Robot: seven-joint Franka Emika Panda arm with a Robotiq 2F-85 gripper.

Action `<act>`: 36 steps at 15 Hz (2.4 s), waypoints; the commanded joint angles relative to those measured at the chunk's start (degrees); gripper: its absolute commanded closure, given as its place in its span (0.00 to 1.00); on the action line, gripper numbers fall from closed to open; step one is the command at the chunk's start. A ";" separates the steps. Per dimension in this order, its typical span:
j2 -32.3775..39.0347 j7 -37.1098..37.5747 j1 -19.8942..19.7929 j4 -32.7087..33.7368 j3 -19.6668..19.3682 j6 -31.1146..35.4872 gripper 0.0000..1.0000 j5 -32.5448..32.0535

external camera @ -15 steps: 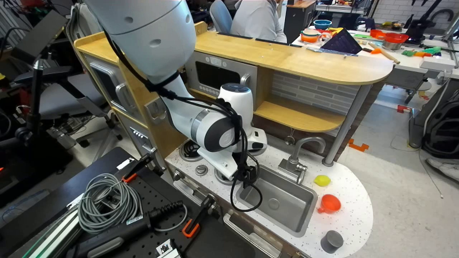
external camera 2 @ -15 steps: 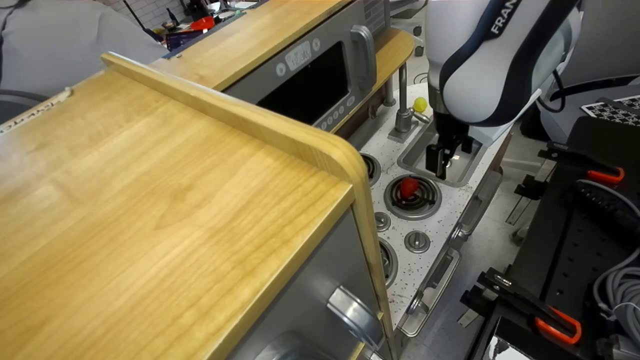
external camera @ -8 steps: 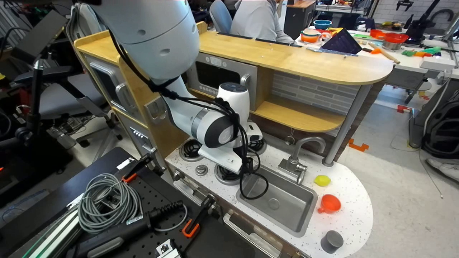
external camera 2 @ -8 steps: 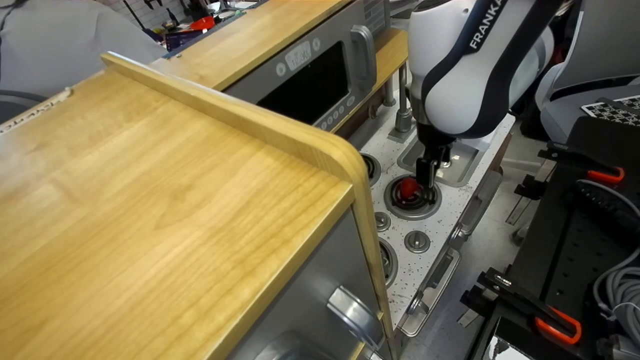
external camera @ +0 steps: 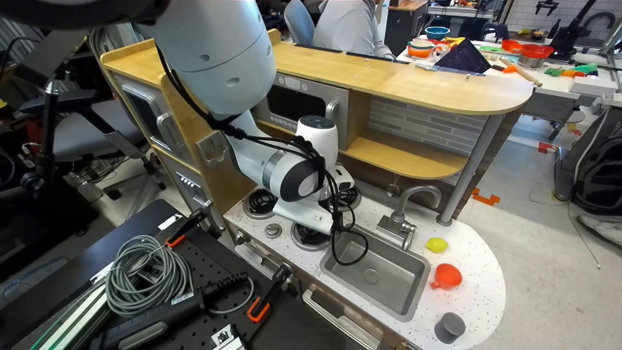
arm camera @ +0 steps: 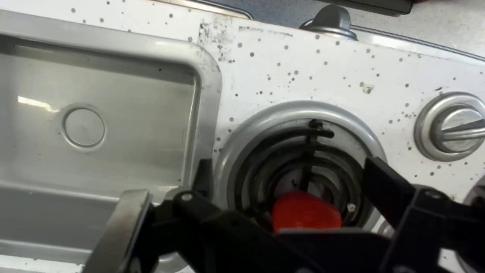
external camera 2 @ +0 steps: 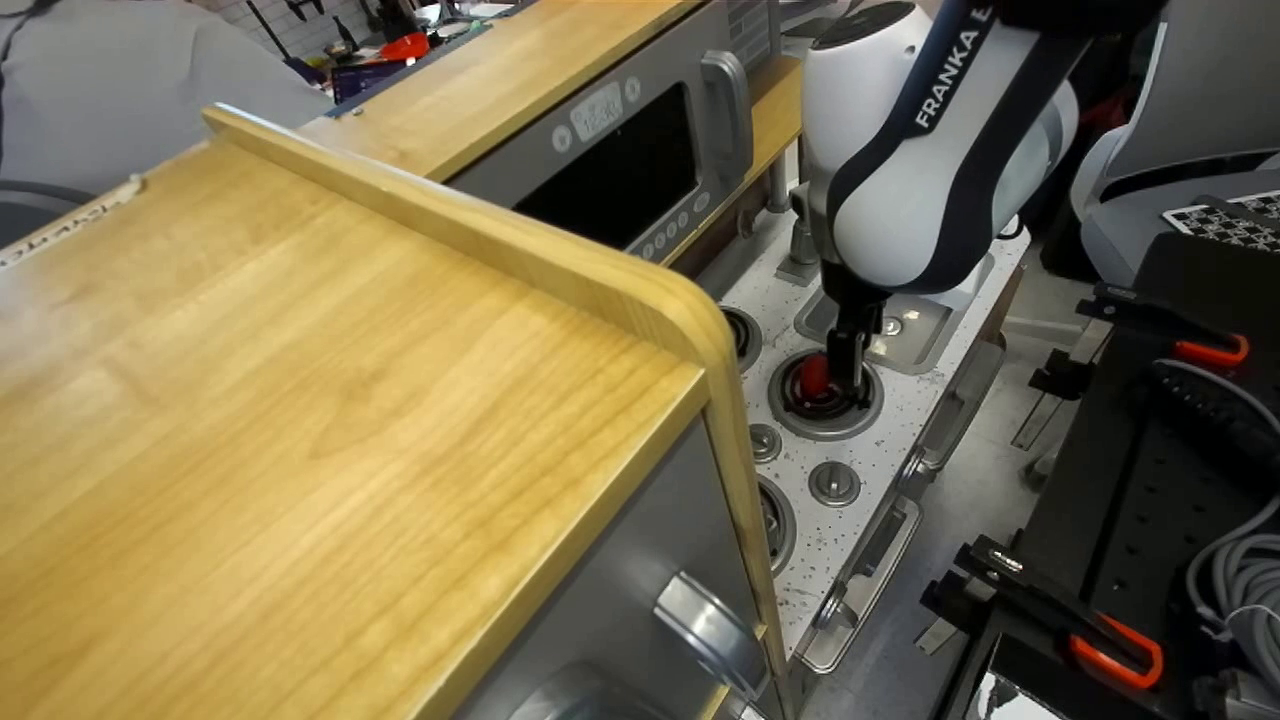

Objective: Get the strawberry toy from the right front plate of the stove and put it in the sink

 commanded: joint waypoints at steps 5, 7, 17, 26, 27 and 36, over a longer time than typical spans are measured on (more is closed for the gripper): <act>5.36 0.04 0.24 6.67 1.38 -1.56 0.00 -1.08; 6.20 0.09 0.35 7.52 1.51 -1.75 0.00 -1.05; 7.51 0.30 0.89 9.75 2.54 -2.14 0.13 -0.75; 7.26 1.35 1.54 10.45 1.36 -3.18 0.72 -0.79; 7.04 1.56 1.66 10.28 1.26 -3.23 0.72 -0.78; 2.89 4.08 1.75 5.82 -1.11 -3.16 0.72 -0.97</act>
